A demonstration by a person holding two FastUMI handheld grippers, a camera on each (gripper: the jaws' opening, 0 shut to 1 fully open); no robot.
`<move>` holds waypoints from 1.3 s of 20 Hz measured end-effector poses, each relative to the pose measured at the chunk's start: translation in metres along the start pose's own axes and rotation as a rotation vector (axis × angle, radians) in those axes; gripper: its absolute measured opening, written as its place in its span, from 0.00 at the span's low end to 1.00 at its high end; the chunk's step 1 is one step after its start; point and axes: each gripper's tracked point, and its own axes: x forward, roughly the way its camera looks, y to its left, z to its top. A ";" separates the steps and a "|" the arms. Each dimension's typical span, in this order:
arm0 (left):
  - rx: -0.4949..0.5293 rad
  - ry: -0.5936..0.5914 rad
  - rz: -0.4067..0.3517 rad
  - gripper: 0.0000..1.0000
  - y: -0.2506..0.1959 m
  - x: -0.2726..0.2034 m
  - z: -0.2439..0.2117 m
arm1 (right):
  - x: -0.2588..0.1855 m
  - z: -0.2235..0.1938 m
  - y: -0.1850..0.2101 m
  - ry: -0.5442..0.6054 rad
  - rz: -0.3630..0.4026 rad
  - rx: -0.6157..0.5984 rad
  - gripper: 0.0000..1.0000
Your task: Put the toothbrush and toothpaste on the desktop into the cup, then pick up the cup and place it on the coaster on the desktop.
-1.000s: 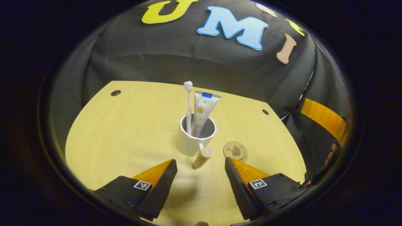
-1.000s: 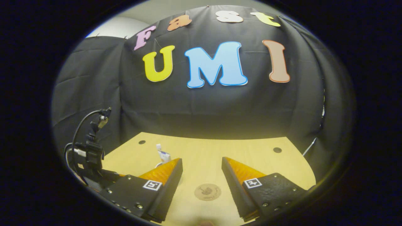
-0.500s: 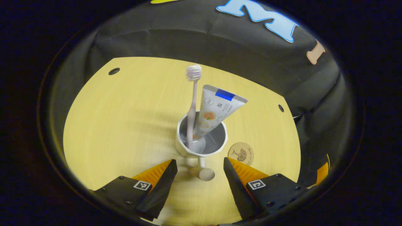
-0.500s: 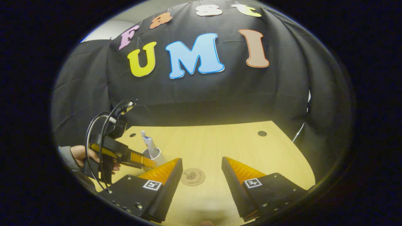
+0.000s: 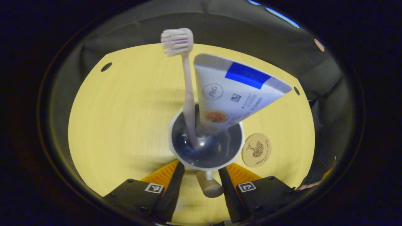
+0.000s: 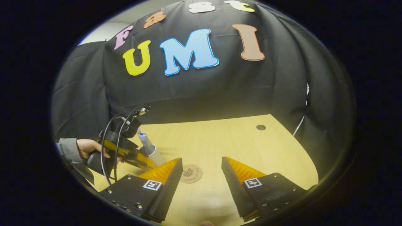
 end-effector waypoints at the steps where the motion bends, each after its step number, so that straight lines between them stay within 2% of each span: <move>1: -0.001 0.009 0.002 0.64 -0.003 0.003 -0.003 | -0.002 0.000 -0.002 0.000 -0.003 0.006 0.80; 2: 0.000 0.022 0.021 0.48 -0.004 0.004 -0.005 | -0.002 -0.001 -0.007 -0.002 -0.011 0.014 0.80; 5: 0.029 0.065 0.070 0.39 0.000 0.003 -0.013 | -0.006 -0.004 -0.017 0.000 -0.023 0.047 0.80; 8: 0.093 0.008 0.089 0.34 -0.002 0.006 -0.005 | -0.009 -0.006 -0.021 -0.005 -0.034 0.078 0.80; 9: 0.110 -0.013 0.097 0.35 -0.001 0.006 -0.004 | -0.009 -0.007 -0.022 -0.005 -0.038 0.082 0.80; 10: 0.138 -0.046 0.111 0.32 0.000 0.006 -0.003 | -0.011 -0.008 -0.025 -0.006 -0.047 0.081 0.80; 12: 0.169 -0.076 0.114 0.32 -0.003 0.002 -0.002 | -0.014 -0.007 -0.026 -0.011 -0.051 0.081 0.80; 15: 0.197 -0.113 0.080 0.31 -0.022 -0.010 0.001 | -0.020 -0.005 -0.035 -0.018 -0.068 0.091 0.80; 18: 0.230 -0.095 0.016 0.32 -0.060 -0.025 -0.010 | -0.025 -0.002 -0.040 -0.027 -0.075 0.093 0.80; 21: 0.270 -0.078 -0.029 0.31 -0.099 -0.021 -0.023 | -0.029 -0.005 -0.046 -0.027 -0.084 0.100 0.80; 26: 0.325 -0.040 -0.059 0.32 -0.138 -0.009 -0.043 | -0.039 -0.012 -0.064 -0.017 -0.112 0.127 0.80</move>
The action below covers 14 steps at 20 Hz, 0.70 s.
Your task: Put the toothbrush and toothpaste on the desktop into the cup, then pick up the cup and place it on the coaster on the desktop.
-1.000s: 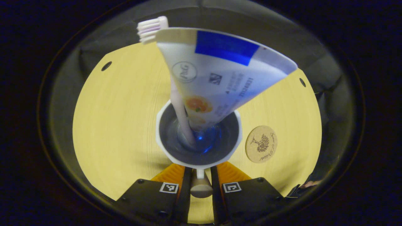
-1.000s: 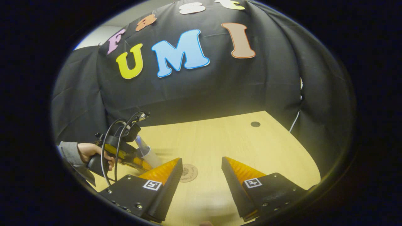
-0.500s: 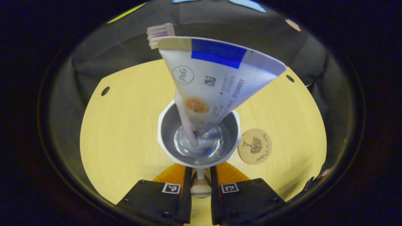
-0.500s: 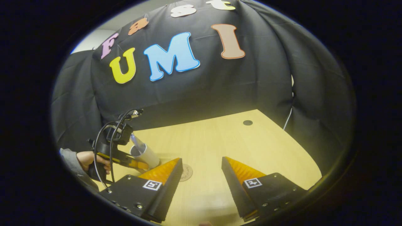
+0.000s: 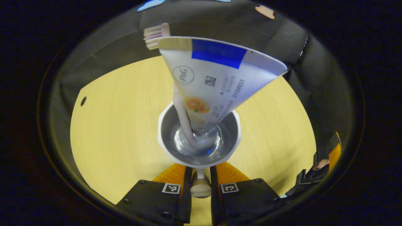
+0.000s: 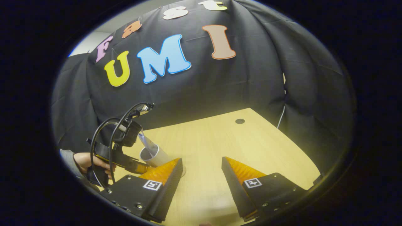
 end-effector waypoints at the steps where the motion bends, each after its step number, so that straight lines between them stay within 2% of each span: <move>1: 0.004 0.009 -0.004 0.31 -0.005 0.003 -0.003 | -0.001 -0.002 -0.005 0.006 -0.008 0.005 0.80; 9: 0.035 0.051 0.052 0.33 -0.012 0.024 -0.006 | -0.008 -0.009 -0.012 0.036 0.018 0.011 0.80; 11: 0.016 0.032 0.036 0.36 -0.018 0.022 0.001 | -0.010 -0.007 -0.012 0.036 0.024 -0.001 0.80; 13: -0.035 -0.006 0.015 0.34 -0.021 0.018 0.001 | -0.014 0.002 -0.008 0.022 0.041 -0.025 0.80; 14: -0.063 -0.030 0.005 0.42 -0.022 0.012 0.002 | -0.016 0.006 -0.007 0.014 0.048 -0.038 0.80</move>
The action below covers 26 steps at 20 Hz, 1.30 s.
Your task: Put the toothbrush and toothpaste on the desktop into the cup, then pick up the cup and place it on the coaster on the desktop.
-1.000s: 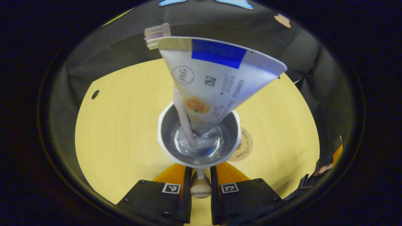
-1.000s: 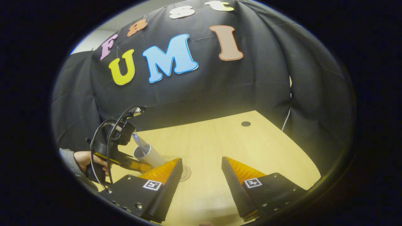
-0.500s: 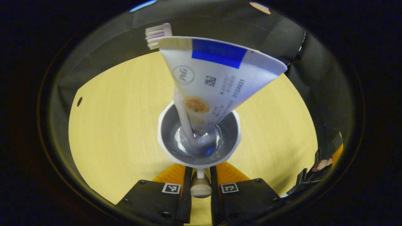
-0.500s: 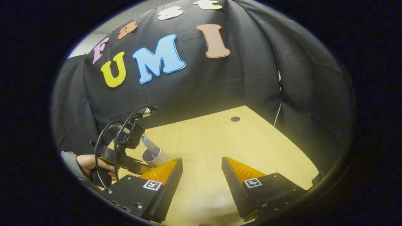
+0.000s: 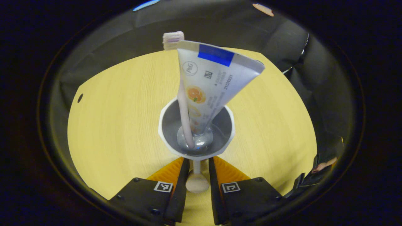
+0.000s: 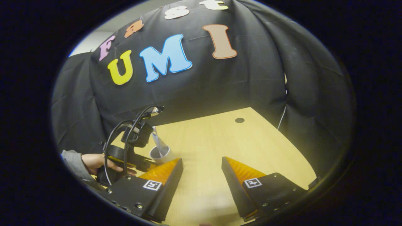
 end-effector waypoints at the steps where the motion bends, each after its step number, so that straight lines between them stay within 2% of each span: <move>1: -0.024 -0.027 -0.016 0.50 -0.006 -0.009 0.001 | 0.000 0.004 0.003 -0.003 0.013 -0.014 0.80; 2: -0.034 -0.058 -0.011 0.58 -0.004 -0.020 0.001 | -0.002 0.009 0.006 -0.007 0.029 -0.027 0.80; 3: -0.047 -0.094 -0.002 0.55 0.001 -0.032 -0.002 | -0.004 0.014 0.009 -0.015 0.044 -0.039 0.80; 5: -0.085 -0.151 -0.013 0.67 0.000 -0.059 -0.009 | -0.009 0.024 0.015 -0.041 0.068 -0.070 0.80; 7: -0.102 -0.238 0.015 0.68 0.015 -0.094 -0.015 | -0.011 0.030 0.019 -0.065 0.072 -0.119 0.80; 11: -0.075 -0.399 0.073 0.88 0.036 -0.161 -0.025 | -0.025 0.045 0.037 -0.129 0.078 -0.144 0.80; 14: -0.038 -0.544 0.126 0.88 0.046 -0.208 -0.022 | -0.031 0.052 0.050 -0.163 0.080 -0.171 0.80; 17: -0.020 -0.687 0.148 0.88 0.050 -0.247 -0.013 | -0.045 0.063 0.066 -0.217 0.076 -0.178 0.80; 18: -0.002 -0.768 0.162 0.88 0.052 -0.263 -0.011 | -0.052 0.072 0.071 -0.264 0.068 -0.203 0.80; 19: 0.006 -0.813 0.166 0.88 0.052 -0.271 -0.014 | -0.055 0.077 0.071 -0.289 0.056 -0.218 0.75; 20: 0.007 -0.846 0.168 0.88 0.054 -0.279 -0.014 | -0.056 0.078 0.074 -0.305 0.046 -0.231 0.75; 21: 0.004 -0.889 0.166 0.89 0.058 -0.286 -0.016 | -0.059 0.080 0.078 -0.320 0.041 -0.238 0.80; 24: 0.009 -0.970 0.156 0.99 0.074 -0.296 -0.019 | -0.066 0.076 0.093 -0.345 0.031 -0.244 0.80; 26: 0.021 -0.987 0.151 0.98 0.086 -0.297 -0.023 | -0.068 0.074 0.104 -0.355 0.018 -0.245 0.80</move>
